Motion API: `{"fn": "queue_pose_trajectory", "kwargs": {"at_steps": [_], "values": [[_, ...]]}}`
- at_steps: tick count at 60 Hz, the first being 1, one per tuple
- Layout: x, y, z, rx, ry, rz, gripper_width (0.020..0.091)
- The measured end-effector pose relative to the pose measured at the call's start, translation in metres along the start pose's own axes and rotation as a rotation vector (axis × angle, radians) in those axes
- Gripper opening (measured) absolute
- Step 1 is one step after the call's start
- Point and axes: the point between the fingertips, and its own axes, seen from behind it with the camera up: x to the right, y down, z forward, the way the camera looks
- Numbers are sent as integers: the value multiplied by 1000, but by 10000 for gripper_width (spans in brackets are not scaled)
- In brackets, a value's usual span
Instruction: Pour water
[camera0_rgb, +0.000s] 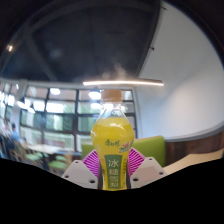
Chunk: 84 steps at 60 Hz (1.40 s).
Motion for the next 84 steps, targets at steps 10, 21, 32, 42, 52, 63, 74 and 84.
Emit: {"fn": "queue_pose_trajectory", "kwargs": {"at_steps": [10,21,32,42,52,63,74,84], "values": [[110,150,4,-245,115,-56,312],[136,242,10,-367,107,6,313],[135,268,11,-426,103,0,315],[138,269,8,-433,103,-10,483],[132,259,-18,-508,95,28,837],[113,205,-76,-482,120,-12,825],[71,155,-159,-465,104,14,824],[44,131,-219,-441,97,38,822]]}}
